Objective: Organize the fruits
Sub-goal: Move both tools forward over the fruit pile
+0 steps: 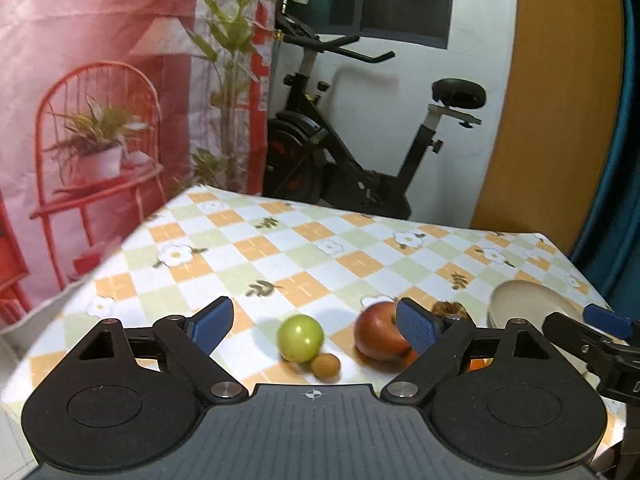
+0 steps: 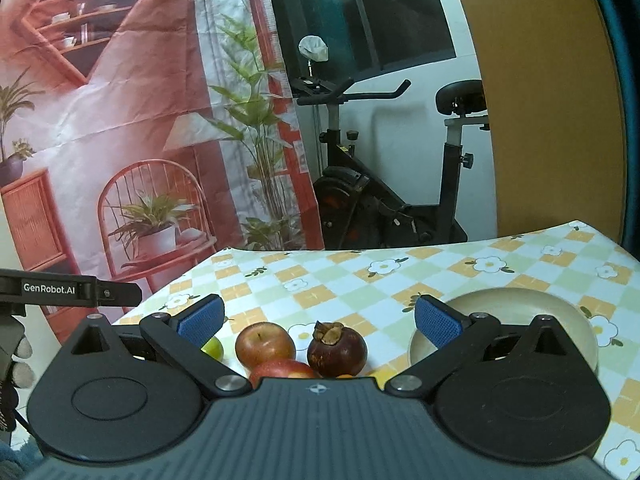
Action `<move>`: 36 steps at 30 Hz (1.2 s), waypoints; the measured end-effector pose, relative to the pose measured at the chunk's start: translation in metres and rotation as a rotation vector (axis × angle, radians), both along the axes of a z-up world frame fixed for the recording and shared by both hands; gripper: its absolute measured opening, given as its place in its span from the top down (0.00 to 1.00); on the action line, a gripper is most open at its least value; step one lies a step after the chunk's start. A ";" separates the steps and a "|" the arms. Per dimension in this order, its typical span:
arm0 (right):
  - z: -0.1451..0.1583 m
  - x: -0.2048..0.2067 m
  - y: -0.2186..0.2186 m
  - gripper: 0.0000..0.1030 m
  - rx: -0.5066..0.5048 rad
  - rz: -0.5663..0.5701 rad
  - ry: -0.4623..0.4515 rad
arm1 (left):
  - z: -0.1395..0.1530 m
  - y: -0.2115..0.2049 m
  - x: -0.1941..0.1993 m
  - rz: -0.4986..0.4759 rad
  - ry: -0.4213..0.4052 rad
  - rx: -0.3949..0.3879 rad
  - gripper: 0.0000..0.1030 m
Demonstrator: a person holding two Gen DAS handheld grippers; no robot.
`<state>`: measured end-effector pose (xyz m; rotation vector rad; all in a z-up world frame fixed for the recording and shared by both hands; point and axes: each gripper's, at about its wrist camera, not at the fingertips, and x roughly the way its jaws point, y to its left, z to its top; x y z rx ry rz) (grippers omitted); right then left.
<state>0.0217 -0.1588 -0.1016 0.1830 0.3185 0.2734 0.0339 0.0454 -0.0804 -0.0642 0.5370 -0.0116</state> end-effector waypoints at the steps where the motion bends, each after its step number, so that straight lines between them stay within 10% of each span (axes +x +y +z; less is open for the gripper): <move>1: -0.002 -0.001 0.000 0.00 0.000 -0.005 0.005 | -0.002 0.000 0.000 -0.008 0.005 -0.005 0.13; 29: -0.034 0.000 0.003 0.00 -0.048 0.083 0.201 | -0.031 -0.001 0.019 -0.058 0.142 0.010 0.29; 36: -0.029 0.002 0.020 0.28 -0.115 0.179 0.193 | -0.027 0.013 0.021 -0.051 0.123 -0.001 0.44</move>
